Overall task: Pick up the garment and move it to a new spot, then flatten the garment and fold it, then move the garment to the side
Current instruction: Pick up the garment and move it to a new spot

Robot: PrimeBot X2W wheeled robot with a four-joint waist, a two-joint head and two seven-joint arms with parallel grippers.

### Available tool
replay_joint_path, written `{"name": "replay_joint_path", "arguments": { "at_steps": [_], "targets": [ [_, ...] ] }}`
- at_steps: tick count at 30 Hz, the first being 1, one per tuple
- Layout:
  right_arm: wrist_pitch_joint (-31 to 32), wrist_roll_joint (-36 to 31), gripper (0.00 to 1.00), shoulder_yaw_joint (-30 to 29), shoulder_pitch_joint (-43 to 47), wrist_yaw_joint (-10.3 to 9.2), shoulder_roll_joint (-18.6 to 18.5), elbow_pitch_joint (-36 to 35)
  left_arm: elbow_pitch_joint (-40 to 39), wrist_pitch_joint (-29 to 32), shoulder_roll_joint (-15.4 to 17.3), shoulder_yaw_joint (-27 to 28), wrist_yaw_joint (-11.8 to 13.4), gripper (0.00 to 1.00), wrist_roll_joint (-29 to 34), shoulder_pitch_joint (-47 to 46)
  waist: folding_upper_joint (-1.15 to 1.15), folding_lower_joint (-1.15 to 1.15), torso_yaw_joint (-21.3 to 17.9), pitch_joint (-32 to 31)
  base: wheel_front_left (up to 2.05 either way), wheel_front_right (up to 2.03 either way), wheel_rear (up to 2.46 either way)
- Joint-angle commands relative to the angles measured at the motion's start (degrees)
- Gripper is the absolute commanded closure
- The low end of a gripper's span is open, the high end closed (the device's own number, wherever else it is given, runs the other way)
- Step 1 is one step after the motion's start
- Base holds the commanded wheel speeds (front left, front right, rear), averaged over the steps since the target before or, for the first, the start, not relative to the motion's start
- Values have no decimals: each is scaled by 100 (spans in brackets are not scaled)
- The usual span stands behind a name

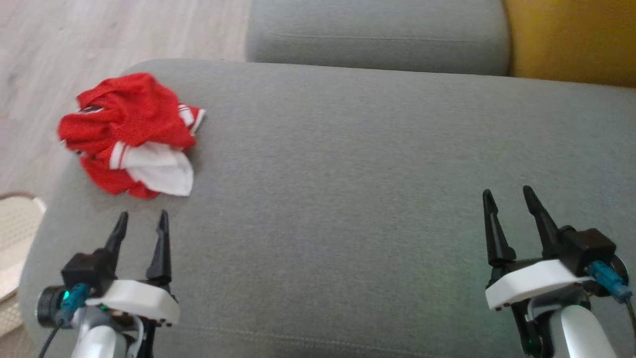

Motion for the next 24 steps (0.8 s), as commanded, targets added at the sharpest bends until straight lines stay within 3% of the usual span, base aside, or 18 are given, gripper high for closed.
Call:
{"name": "replay_joint_path", "arguments": {
  "at_steps": [1, 14, 24],
  "targets": [
    [21, -18, 0, 179, -161, -4, -15, -277, -183, -64, 168, 247, 54, 0, -17, -357, 0, 0, 285, 34, 0, 0, 0],
    [154, -71, 0, 445, -113, -4, -15, -538, -260, 89, 465, 364, 182, 0, 1, -230, 0, 0, 1253, 35, 0, 0, 0],
    [164, 11, 0, 483, -92, -4, -15, -559, -331, 176, 581, 368, 232, 0, -35, -215, 0, 0, 1484, 36, 0, 0, 0]
  ]
}}
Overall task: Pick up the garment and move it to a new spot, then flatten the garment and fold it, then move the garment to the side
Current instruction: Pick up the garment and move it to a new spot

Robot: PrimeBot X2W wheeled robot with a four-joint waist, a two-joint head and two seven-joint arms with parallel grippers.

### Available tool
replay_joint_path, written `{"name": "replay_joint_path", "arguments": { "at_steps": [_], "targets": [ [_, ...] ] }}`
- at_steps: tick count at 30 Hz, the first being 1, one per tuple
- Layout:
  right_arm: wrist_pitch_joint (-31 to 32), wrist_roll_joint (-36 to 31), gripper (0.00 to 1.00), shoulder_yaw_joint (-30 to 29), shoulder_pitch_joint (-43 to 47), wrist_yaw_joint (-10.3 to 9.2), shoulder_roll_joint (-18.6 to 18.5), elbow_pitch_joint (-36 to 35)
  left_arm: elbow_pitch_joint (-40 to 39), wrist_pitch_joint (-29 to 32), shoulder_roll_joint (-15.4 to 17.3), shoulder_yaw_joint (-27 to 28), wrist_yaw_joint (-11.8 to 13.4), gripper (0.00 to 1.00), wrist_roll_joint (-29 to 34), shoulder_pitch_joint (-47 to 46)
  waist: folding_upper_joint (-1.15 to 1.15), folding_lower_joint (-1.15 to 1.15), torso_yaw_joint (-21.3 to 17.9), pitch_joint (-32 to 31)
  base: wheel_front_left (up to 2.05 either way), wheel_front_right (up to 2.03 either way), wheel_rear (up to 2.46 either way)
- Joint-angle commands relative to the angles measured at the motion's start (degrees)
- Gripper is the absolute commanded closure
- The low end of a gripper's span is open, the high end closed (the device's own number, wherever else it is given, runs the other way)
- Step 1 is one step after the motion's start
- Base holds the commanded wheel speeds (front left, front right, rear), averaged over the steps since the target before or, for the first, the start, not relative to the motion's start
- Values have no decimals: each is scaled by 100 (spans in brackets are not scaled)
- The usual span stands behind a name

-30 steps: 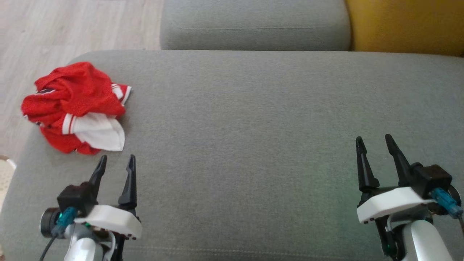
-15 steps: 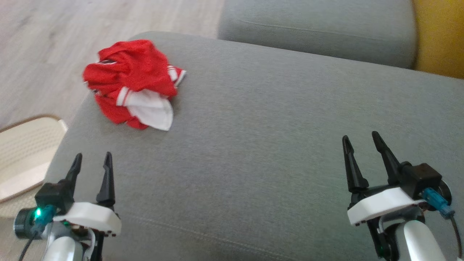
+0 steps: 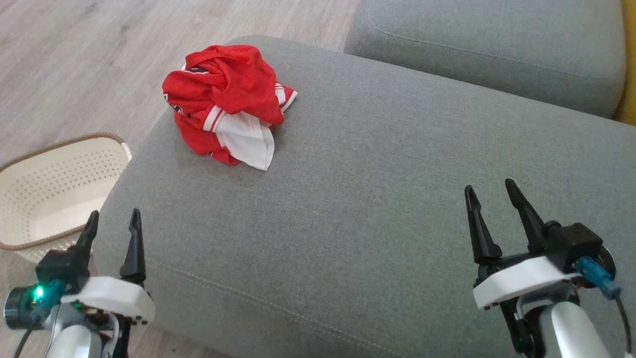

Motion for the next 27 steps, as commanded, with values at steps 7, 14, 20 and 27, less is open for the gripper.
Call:
{"name": "replay_joint_path", "arguments": {
  "at_steps": [7, 14, 20, 27],
  "targets": [
    [-19, 90, 0, 154, -106, -4, -20, -190, -201, -21, 148, 205, 55, 0, -109, -269, 0, 0, -33, 16, 0, 0, 0],
    [-10, 90, 0, 172, -160, -4, -20, -217, -194, -36, 148, 199, 33, 0, -204, -397, 0, 0, -86, 154, 0, 0, 0],
    [132, -24, 0, 140, -358, -4, -20, -411, -146, 4, 177, 149, -60, 0, -280, -939, 0, 0, -245, 645, 0, 0, 0],
    [360, -279, 0, 120, -709, -4, -20, -711, 320, 26, 239, 23, -252, 0, -304, -2129, 0, 0, -536, 1380, 0, 0, 0]
  ]
}}
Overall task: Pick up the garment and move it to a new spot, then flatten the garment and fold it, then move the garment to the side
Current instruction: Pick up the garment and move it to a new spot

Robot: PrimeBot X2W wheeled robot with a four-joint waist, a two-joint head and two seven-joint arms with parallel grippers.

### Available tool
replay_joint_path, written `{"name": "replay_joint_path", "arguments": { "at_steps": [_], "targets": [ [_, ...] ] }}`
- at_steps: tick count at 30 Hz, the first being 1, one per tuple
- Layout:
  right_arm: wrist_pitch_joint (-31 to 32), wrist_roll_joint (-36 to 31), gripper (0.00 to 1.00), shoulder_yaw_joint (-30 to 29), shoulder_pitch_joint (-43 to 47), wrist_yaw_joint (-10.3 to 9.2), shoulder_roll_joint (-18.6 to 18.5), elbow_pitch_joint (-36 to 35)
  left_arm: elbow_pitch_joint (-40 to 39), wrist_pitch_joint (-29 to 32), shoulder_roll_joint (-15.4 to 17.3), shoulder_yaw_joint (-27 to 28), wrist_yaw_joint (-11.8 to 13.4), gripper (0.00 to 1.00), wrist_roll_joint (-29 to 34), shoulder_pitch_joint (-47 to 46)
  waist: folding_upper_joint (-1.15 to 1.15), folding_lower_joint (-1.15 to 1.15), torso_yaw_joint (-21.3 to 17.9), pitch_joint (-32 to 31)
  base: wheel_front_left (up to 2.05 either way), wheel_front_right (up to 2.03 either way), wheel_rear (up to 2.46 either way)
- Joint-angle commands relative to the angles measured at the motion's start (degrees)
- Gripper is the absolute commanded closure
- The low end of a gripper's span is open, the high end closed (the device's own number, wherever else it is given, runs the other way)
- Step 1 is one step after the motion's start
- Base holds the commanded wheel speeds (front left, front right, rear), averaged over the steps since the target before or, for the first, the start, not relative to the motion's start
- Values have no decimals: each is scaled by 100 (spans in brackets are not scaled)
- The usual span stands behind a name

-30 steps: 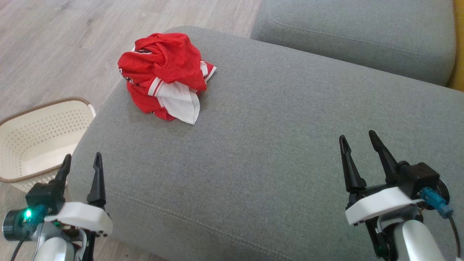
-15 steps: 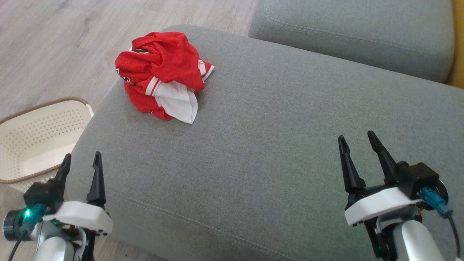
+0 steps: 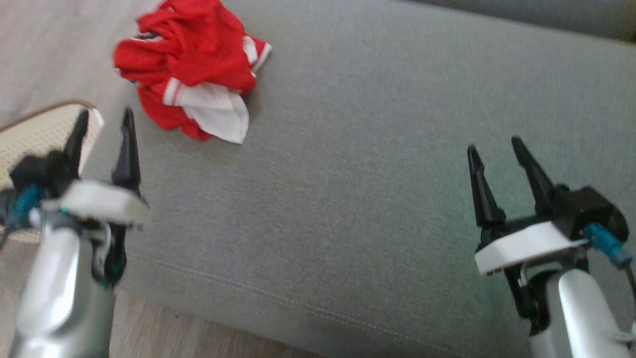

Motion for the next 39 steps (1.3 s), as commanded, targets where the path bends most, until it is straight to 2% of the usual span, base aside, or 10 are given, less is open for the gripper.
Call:
{"name": "replay_joint_path", "arguments": {
  "at_steps": [1, 11, 18, 22, 23, 24, 27, 34, 39],
  "targets": [
    [33, -62, 0, 123, -231, -4, -17, -247, -79, 5, 225, 180, -29, 0, -39, -392, 0, 0, -200, 328, 0, 0, 0],
    [196, -251, 0, 77, -501, -4, -17, -529, 1844, -12, 387, 20, -423, 0, -246, -2263, 0, 0, -633, 1001, 0, 0, 0],
    [275, -312, 0, 71, -576, -4, -17, -696, 3323, 416, 594, -189, -563, 0, -534, -3216, 0, 0, -830, 1262, 0, 0, 0],
    [285, -314, 0, 54, -598, -4, -17, -753, 3872, 781, 665, -497, -579, 0, -764, -3508, 0, 0, -881, 1344, 0, 0, 0],
    [283, -311, 0, 46, -602, -4, -17, -762, 3934, 830, 696, -599, -580, 39, -841, -3547, 0, 0, -886, 1354, 0, 0, 0],
    [281, -310, 0, 38, -607, -4, -17, -770, 3984, 857, 735, -691, -581, 100, -918, -3576, 0, 0, -890, 1359, 0, 0, 0],
    [259, -289, 0, -1, -619, -4, -17, -772, 4041, 714, 897, -920, -582, 100, -1075, -3647, 0, 0, -883, 1337, 0, 0, 0],
    [139, -196, 0, -101, -560, -4, -17, -679, 4059, -118, 1229, -1109, -582, 100, -1070, -3771, 0, 0, -813, 994, 0, 0, 0],
    [46, -86, 0, -218, -386, -4, -17, -565, 3741, -268, 1368, -1109, -514, 100, -916, -3567, 0, 0, -773, 535, 0, 0, 0]
  ]
}}
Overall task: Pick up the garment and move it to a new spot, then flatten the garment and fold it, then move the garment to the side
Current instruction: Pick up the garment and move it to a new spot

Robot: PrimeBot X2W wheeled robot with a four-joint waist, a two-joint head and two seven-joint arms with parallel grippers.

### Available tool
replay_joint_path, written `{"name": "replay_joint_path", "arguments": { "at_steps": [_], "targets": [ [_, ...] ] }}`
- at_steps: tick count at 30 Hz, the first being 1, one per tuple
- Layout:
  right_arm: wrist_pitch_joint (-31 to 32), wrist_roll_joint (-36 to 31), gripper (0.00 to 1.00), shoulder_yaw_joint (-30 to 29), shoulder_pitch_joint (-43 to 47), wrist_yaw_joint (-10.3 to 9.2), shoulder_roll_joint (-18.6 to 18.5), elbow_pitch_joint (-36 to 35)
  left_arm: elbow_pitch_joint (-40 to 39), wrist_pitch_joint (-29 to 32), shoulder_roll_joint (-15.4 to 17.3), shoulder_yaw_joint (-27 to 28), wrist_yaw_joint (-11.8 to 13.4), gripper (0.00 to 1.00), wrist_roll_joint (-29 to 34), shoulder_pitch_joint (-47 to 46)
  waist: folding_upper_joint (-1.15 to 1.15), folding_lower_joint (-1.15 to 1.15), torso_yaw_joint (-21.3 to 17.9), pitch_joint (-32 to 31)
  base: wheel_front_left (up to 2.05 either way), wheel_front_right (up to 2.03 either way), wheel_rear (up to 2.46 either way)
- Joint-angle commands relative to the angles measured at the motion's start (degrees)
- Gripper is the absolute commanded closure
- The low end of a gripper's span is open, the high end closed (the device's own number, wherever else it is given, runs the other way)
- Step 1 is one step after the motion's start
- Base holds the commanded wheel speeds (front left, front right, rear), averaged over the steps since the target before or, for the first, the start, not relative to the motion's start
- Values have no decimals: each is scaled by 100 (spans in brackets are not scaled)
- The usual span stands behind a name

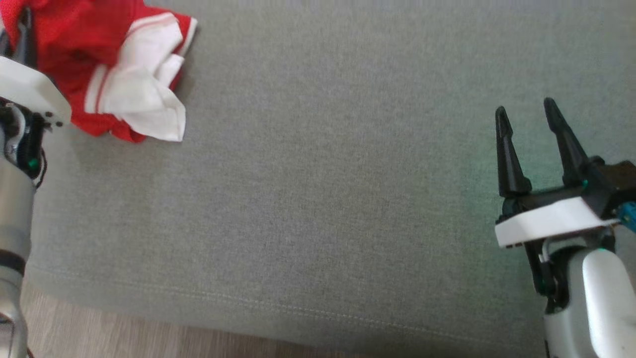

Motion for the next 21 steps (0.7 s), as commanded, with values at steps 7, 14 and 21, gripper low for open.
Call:
{"name": "replay_joint_path", "arguments": {
  "at_steps": [7, 14, 21],
  "targets": [
    [-179, 226, 0, 18, 302, -4, -7, -64, -1656, -89, 597, 434, 320, 100, 246, 829, 0, 0, -13, -811, 0, 0, 0],
    [-226, 450, 0, -82, 750, -4, -7, -37, -3467, -85, 613, 632, 586, 100, 186, 2639, 0, 0, -129, -1412, 0, 0, 0],
    [-233, 592, 0, -16, 1067, -4, -7, -19, -5156, 384, 763, 706, 1031, 100, 91, 4144, 0, 0, -329, -1790, 0, 0, 0]
  ]
}}
